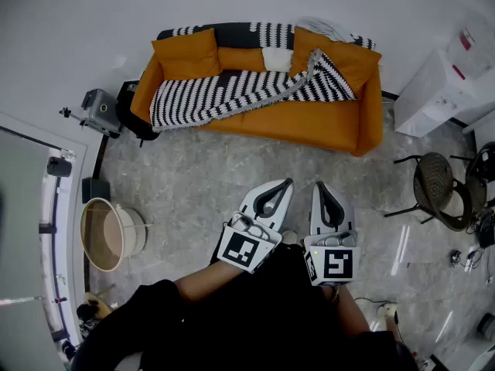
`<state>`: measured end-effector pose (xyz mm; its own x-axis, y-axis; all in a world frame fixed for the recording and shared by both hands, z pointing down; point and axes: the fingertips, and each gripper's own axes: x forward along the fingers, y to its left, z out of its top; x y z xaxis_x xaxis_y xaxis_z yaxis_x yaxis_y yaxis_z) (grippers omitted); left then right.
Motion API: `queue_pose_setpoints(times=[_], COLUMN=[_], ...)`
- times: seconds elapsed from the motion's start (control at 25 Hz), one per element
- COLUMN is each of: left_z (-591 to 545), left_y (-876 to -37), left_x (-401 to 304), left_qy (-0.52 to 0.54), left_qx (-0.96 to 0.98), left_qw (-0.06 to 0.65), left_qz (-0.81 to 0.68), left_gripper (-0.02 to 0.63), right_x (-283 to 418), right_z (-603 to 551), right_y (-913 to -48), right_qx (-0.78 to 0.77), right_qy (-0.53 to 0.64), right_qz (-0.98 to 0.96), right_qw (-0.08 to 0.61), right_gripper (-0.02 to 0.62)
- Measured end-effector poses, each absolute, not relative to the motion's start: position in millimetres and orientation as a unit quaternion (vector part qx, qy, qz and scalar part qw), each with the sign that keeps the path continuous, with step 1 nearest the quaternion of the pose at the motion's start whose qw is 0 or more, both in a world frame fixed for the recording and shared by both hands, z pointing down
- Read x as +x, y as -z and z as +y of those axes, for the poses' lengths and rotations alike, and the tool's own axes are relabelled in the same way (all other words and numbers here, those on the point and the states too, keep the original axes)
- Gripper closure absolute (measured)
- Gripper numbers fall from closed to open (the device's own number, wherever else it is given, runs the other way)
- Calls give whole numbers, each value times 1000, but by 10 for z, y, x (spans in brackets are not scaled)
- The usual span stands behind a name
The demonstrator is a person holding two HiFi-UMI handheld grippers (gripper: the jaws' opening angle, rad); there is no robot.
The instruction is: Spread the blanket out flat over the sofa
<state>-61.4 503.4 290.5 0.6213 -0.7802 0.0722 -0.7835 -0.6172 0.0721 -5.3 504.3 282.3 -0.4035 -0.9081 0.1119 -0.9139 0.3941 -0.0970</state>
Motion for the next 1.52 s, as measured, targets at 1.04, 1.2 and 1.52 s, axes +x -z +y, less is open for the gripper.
queue_pose_setpoints(times=[1.04,1.2,1.52], left_z=[2480,1919,1115], left_y=[-3283,-3305,-3560], left_x=[-842,-995,-1103], left_qy=[9,14,3], left_qx=[918,921,922], left_qw=[118,122,140], left_qz=[-379,-369,-360], left_gripper=[600,600,600], right_x=[140,138,87], right_z=[2737,2250,1457], right_y=[-3047,-3170,-3572], right_qx=[637,657,667], right_qy=[-130,-147,-163], right_qz=[-759,-738,-723], right_qw=[20,39,79], right_gripper=[557,557,555])
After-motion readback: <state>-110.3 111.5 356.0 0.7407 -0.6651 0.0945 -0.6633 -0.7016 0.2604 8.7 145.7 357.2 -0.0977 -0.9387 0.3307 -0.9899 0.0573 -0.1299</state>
